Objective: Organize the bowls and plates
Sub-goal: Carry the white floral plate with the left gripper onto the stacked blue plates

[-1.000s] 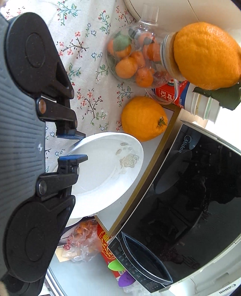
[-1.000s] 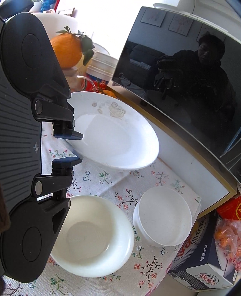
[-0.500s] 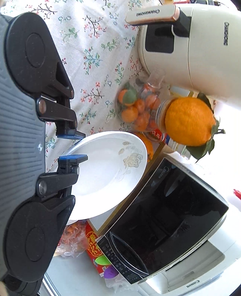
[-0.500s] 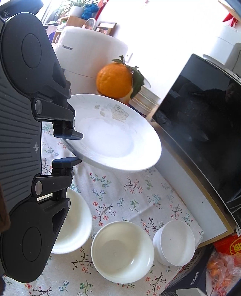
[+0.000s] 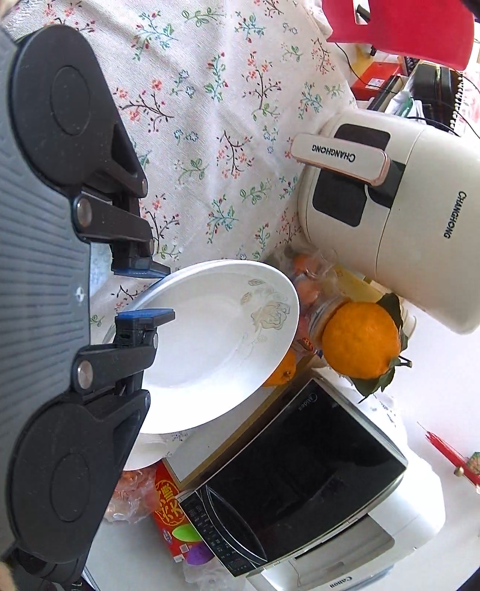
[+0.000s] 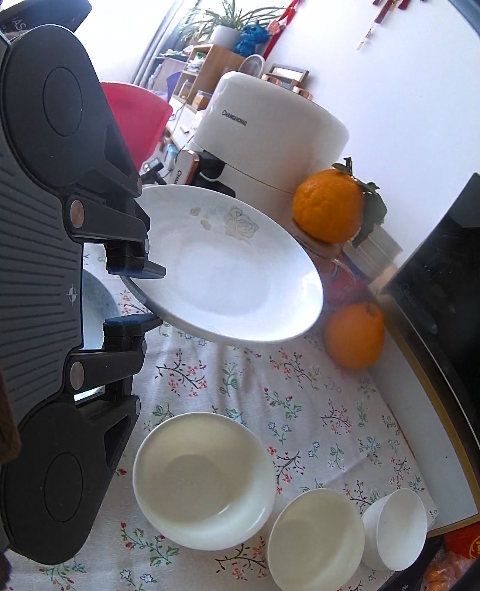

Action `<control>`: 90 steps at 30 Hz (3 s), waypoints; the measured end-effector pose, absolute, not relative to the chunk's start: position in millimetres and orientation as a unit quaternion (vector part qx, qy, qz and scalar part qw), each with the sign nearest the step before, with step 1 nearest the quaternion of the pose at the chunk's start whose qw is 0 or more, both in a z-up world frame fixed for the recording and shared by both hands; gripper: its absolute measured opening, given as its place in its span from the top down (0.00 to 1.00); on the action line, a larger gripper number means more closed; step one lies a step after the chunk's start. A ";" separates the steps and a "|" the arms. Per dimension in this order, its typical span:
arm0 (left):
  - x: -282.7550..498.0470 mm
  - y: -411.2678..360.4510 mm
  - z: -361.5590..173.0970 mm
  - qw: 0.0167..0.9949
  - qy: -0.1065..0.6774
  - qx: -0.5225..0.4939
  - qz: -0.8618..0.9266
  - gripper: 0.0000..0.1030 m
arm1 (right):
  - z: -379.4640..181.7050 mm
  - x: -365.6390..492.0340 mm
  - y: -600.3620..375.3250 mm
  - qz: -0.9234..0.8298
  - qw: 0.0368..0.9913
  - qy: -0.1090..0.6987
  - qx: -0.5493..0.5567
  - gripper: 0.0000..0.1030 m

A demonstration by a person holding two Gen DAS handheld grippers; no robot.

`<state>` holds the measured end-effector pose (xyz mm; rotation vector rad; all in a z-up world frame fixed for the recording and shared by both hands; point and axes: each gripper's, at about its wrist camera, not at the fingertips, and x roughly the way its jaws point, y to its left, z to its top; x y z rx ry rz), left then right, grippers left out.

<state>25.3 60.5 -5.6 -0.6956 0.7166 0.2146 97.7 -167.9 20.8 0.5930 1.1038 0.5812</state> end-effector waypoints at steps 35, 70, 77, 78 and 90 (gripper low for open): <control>-69.6 64.4 -45.8 0.841 0.417 -0.332 0.099 0.86 | -19.8 5.3 -165.9 0.263 0.727 0.601 0.202 0.80; -68.9 60.7 -48.6 0.831 0.446 -0.321 0.092 0.84 | -17.5 -2.3 -167.2 0.230 0.707 0.632 0.217 0.73; -69.9 60.4 -48.8 0.833 0.444 -0.318 0.094 0.84 | -17.3 -2.8 -166.5 0.233 0.709 0.631 0.212 0.73; -70.1 60.8 -48.6 0.832 0.444 -0.319 0.095 0.84 | -17.5 -3.0 -166.9 0.235 0.708 0.631 0.213 0.72; -68.8 62.4 -48.2 0.833 0.443 -0.315 0.103 0.84 | -17.5 -1.9 -170.0 0.248 0.698 0.637 0.214 0.69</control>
